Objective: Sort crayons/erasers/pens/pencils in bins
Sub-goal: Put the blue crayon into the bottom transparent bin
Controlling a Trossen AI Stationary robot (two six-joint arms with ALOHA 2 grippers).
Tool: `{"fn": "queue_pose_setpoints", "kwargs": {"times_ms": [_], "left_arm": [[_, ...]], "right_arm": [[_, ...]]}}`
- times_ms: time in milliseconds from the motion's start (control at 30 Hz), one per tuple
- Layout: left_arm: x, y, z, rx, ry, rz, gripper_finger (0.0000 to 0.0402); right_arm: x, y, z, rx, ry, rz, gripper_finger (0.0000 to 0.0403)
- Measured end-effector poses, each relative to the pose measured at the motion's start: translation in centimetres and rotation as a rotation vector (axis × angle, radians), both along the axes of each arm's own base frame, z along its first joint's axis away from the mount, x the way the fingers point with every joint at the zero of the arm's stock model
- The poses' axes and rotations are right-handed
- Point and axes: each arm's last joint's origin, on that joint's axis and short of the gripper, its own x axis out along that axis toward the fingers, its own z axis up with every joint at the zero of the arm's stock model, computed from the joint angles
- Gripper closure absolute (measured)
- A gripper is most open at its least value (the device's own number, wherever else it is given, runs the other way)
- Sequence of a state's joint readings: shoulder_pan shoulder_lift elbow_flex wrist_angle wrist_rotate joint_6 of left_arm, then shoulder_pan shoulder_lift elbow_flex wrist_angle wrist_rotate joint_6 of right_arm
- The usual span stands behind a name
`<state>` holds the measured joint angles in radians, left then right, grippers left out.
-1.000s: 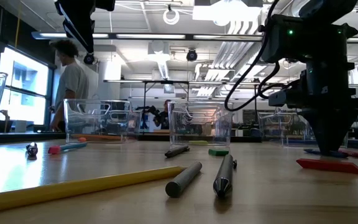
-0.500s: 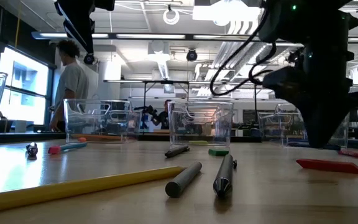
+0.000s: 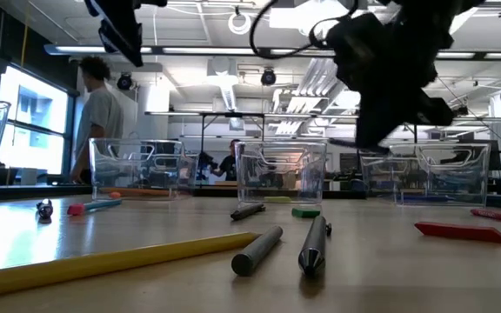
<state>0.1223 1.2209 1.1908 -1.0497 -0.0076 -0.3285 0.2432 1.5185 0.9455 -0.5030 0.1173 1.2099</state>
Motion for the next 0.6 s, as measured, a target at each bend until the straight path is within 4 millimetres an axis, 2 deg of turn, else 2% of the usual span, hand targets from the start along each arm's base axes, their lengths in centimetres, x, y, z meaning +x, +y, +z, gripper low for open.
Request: {"fn": "queue_pose_setpoints", "kwargs": {"times_ms": [333, 600], "left_arm": [[2.0, -0.8, 1.3, -0.013, -0.245, -0.125, 0.022], [3.0, -0.9, 2.5, -0.035, -0.408, -0.185, 0.022]], "right_arm": [[2.3, 0.2, 4.7, -0.219, -0.173, 0.178, 0.0402], [3.6, 0.5, 8.8, -0.329, -0.292, 0.321, 0.0402]]}}
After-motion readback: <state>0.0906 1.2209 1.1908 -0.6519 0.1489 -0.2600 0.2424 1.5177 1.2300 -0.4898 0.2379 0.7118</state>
